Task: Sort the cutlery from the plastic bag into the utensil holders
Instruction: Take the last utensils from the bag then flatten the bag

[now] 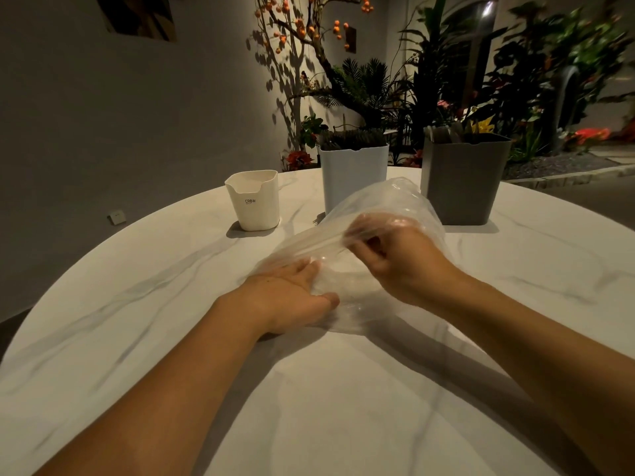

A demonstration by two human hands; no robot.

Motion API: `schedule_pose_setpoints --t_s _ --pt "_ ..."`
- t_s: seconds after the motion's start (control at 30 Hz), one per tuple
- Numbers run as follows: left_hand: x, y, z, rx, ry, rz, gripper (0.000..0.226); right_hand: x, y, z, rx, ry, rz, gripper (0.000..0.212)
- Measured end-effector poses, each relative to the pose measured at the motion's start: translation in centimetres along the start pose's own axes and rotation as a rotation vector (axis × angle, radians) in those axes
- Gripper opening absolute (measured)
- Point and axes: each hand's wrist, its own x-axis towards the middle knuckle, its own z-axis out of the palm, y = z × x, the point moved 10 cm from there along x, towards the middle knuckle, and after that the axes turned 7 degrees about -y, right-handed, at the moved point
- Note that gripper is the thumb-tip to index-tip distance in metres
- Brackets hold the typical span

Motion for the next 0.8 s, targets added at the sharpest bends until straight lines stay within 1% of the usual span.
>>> schedule_pose_setpoints --t_s 0.03,0.07,0.1,0.13,0.17,0.2,0.23,0.3,0.37,0.43,0.47,0.5,0.57,0.6,0.63,0.7,0.73,0.77,0.8 --pt "0.2 -0.1 0.0 -0.001 0.007 0.005 0.079 0.2 0.6 0.1 0.143 -0.037 0.051 0.017" --pt "0.3 -0.3 0.1 -0.011 0.014 0.006 0.079 0.2 1.2 0.8 0.283 -0.138 0.097 0.015" --pt "0.3 -0.5 0.0 -0.033 0.019 0.002 0.08 0.0 1.3 1.7 0.385 -0.286 0.118 0.016" --pt "0.2 -0.7 0.0 -0.052 0.018 -0.01 0.08 -0.5 1.2 2.6 0.457 -0.438 0.114 0.019" --pt "0.0 -0.8 -0.1 -0.058 0.019 -0.021 0.08 -1.0 1.0 3.0 0.522 -0.55 0.094 0.022" --pt "-0.1 -0.7 -0.2 -0.053 0.027 -0.022 0.079 -1.3 0.7 2.9 0.586 -0.599 0.075 0.024" --pt "-0.3 -0.4 -0.5 -0.045 0.041 -0.012 0.078 -1.2 0.7 2.6 0.635 -0.581 0.063 0.024" --pt "-0.7 0.4 -0.9 -0.052 0.073 0.03 0.074 -0.3 1.2 1.2 0.653 -0.401 0.071 0.021" --pt "-1.2 1.1 -1.4 -0.067 0.102 0.086 0.07 0.3 2.0 0.2 0.575 -0.219 0.105 0.016" --pt "-1.7 1.8 -2.2 -0.052 0.149 0.149 0.065 0.5 2.9 -0.3 0.476 -0.121 0.141 0.013" --pt "-1.7 2.1 -2.6 -0.046 0.172 0.177 0.059 0.6 3.3 -0.5 0.408 -0.094 0.152 0.013" --pt "-1.9 2.5 -3.0 -0.068 0.203 0.211 0.048 0.6 3.9 -0.6 0.331 -0.081 0.162 0.014" --pt "-2.0 2.6 -4.1 -0.266 0.299 0.277 0.022 0.6 5.3 -0.1 0.198 -0.111 0.181 0.017" --pt "-2.0 2.4 -4.4 -0.396 0.348 0.299 0.022 0.5 6.2 0.7 0.162 -0.156 0.205 0.018" --pt "-1.9 2.3 -4.7 -0.476 0.389 0.317 0.029 0.3 7.1 1.4 0.148 -0.209 0.232 0.017" --pt "-2.0 2.5 -5.0 -0.485 0.473 0.332 0.049 -0.1 7.9 2.4 0.183 -0.282 0.262 0.014" --pt "-2.2 2.7 -5.3 -0.472 0.525 0.339 0.049 -0.1 7.9 2.5 0.224 -0.303 0.261 0.014" --pt "-2.4 2.6 -5.7 -0.466 0.584 0.344 0.042 -0.1 7.7 2.7 0.259 -0.33 0.254 0.015" --pt "-2.5 2.3 -6.1 -0.464 0.627 0.338 0.03 -0.2 7.4 2.9 0.269 -0.362 0.241 0.016"
